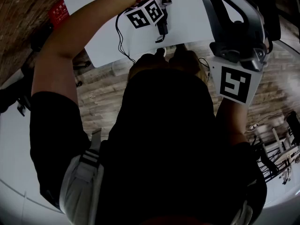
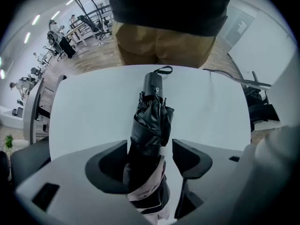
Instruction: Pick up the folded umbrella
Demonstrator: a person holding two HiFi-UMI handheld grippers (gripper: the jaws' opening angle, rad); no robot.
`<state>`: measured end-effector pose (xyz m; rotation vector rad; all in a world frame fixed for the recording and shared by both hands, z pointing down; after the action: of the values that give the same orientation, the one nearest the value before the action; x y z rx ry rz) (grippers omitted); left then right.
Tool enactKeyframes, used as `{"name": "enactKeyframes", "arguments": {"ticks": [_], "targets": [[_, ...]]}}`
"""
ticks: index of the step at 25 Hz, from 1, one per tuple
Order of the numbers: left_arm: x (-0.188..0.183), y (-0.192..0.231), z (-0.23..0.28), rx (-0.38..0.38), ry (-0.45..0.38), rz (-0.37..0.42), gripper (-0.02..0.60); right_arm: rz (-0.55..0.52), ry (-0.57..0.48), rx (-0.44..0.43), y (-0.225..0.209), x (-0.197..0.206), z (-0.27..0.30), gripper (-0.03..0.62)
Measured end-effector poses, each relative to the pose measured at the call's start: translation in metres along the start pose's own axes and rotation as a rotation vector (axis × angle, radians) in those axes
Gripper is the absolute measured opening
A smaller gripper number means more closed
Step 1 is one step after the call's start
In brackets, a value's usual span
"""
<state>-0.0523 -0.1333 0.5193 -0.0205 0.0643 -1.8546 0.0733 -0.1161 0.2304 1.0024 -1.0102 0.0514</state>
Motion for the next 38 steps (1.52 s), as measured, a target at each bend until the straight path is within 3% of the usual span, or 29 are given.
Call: {"name": "enactKeyframes", "arguments": {"ticks": [7, 16, 26, 28, 34, 38], "targets": [[0.002, 0.003, 0.012, 0.032, 0.006, 0.052, 0.304, 0.007, 0.006, -0.006, -0.001, 0.004, 0.005, 0.028], [0.002, 0.004, 0.026, 0.099, -0.021, 0.064, 0.316, 0.023, 0.024, -0.001, -0.001, 0.011, 0.012, 0.028], [0.004, 0.005, 0.025, 0.099, -0.039, 0.056, 0.314, 0.027, 0.029, 0.0, -0.005, 0.013, 0.016, 0.028], [0.003, 0.006, 0.023, 0.097, -0.031, 0.037, 0.235, 0.022, 0.036, -0.005, -0.004, 0.013, 0.017, 0.028], [0.001, 0.011, 0.024, 0.135, -0.023, -0.019, 0.219, 0.023, 0.037, -0.002, -0.004, 0.014, 0.014, 0.028], [0.0, 0.011, 0.024, 0.116, -0.015, -0.029, 0.219, 0.027, 0.041, 0.0, -0.004, 0.016, 0.013, 0.028]]}}
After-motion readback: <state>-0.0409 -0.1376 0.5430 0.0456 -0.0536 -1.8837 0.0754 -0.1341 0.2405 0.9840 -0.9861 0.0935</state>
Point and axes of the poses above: the fingertips, and each gripper's own axes: z forward along the fingers, y to its left, x out of its underside, the point moved 7 cm from there along -z, backward along the fingers, and after that the axes turned 4 degrees about -x, right-handed, at the moved point
